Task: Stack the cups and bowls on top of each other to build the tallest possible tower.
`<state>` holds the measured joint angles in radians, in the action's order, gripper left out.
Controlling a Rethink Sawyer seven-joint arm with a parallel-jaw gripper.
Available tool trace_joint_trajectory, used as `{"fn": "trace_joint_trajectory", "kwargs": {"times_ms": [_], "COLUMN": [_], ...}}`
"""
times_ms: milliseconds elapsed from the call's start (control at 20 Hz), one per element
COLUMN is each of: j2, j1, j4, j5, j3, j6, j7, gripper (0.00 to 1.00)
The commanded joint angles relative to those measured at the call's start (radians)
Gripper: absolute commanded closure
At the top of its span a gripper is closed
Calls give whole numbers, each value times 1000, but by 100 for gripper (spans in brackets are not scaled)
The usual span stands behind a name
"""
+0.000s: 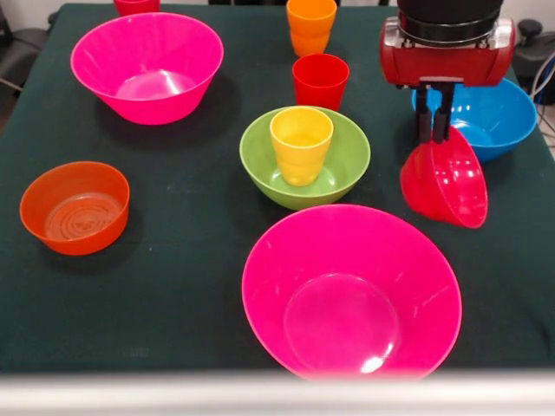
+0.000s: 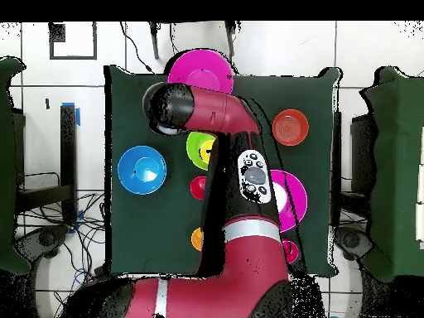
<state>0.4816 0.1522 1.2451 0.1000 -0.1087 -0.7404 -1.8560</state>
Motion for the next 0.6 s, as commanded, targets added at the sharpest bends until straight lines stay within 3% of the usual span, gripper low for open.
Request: {"fn": "trace_joint_trajectory", "kwargs": {"times_ms": [50,600], "j2": [12,10], "j1": [60,175], "j4": [111,182], "j5": [8,5], "j3": [-225,-410], "j6": [-47,-47], "j7": [170,207], "gripper": [100,100]}}
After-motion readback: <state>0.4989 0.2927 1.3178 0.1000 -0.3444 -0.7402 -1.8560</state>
